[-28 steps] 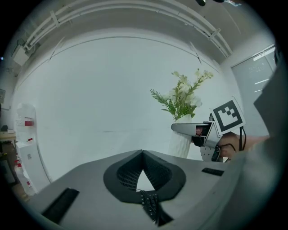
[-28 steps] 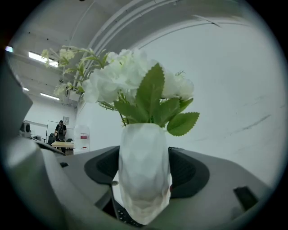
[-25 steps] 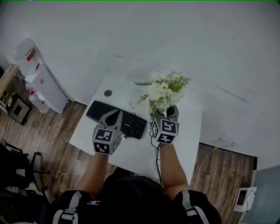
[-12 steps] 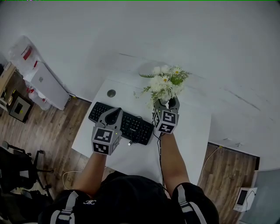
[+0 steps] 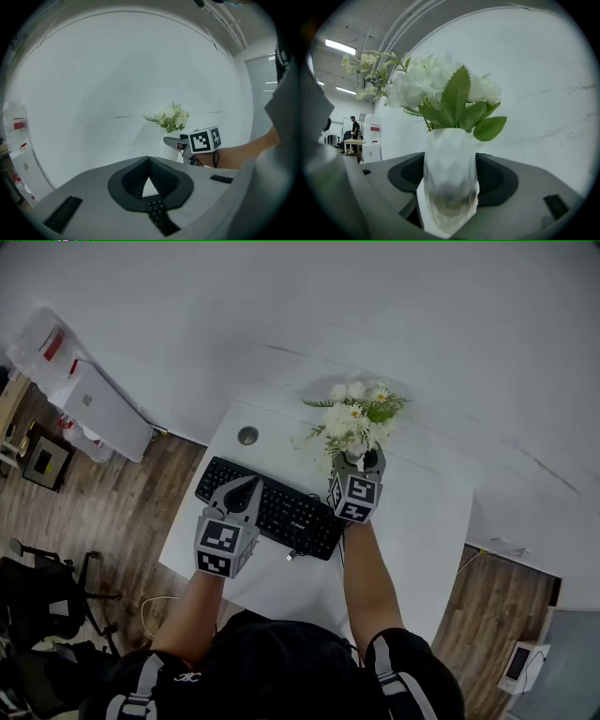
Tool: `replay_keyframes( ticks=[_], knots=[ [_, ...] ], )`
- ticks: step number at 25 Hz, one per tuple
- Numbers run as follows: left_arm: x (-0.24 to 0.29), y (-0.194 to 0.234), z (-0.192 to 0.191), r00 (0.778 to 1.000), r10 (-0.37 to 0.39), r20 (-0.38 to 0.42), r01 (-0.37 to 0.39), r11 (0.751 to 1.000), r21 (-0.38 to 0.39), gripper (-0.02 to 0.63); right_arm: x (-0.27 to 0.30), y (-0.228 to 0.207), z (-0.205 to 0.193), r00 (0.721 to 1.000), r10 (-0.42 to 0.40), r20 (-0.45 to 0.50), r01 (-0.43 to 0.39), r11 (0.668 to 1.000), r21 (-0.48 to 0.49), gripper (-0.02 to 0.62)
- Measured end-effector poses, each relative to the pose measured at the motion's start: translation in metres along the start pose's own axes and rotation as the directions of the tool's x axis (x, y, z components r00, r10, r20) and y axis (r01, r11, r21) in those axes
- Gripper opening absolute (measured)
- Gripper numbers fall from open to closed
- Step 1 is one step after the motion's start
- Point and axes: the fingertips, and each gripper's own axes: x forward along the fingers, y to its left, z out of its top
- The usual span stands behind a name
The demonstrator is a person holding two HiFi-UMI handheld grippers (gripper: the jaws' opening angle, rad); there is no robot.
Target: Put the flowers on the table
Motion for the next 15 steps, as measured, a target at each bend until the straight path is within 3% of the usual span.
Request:
replay_keyframes(
  ticks=[9, 15],
  knots=[
    [0.030, 0.028, -0.023, 0.999, -0.025, -0.044, 0.025, 1.000, 0.014, 0.000, 0.041, -0.003, -0.039, 0.999, -0.015, -0.031, 0.014, 0.999, -0.039, 0.337],
    [0.050, 0.036, -0.030, 0.997, -0.049, -0.056, 0.050, 0.999, 0.005, 0.000, 0.045, -0.002, -0.046, 1.000, -0.006, 0.000, 0.006, 0.998, -0.058, 0.339]
  ],
)
